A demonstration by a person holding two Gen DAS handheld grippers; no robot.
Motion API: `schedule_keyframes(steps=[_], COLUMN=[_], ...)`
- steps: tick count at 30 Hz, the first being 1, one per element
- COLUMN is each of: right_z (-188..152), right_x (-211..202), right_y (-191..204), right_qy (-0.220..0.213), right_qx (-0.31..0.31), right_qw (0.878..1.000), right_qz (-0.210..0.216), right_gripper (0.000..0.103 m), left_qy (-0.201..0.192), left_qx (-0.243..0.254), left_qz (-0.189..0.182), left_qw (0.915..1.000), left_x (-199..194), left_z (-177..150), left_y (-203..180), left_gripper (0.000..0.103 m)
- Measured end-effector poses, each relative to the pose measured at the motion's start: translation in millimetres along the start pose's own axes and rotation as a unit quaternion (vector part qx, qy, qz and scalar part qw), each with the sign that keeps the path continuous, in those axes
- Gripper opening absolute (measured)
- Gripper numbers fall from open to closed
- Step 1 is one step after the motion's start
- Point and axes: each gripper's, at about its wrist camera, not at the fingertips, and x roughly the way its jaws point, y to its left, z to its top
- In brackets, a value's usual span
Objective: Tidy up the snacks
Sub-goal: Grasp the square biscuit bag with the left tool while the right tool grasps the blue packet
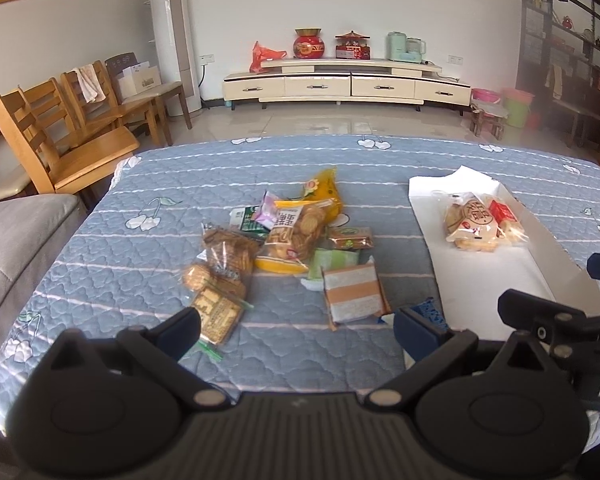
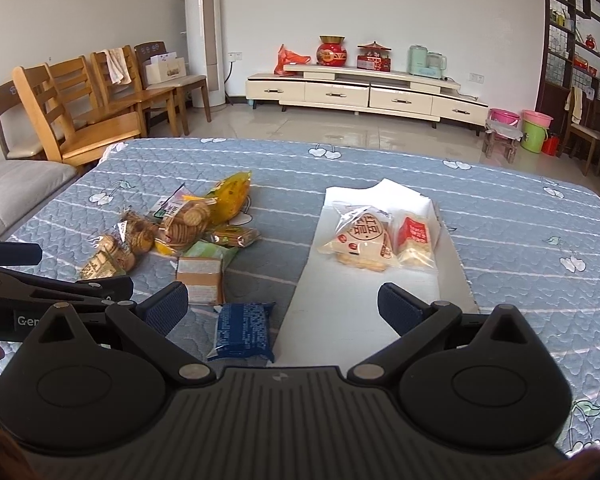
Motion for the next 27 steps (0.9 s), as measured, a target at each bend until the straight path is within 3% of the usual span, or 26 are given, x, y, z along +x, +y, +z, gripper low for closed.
schedule_keyframes(steps=[21,27], right_z=[-7,-12], right_x=[17,19], right_y=[32,33], right_qy=[0.023,0.023], right_qx=[-0.027,-0.029], right_qw=[0.999,0.998], right_qz=[0.034,0.041], right_gripper=[0.103,0.103], left_qy=[0.003,0.005], left_qx=[-0.024,-0.033], left_qz=[-0.001,0.035], left_qw=[0.9997,0.9988], left_x=[13,35], left_z=[-24,-42], left_y=[45,78], left_gripper=[0.102,0.102])
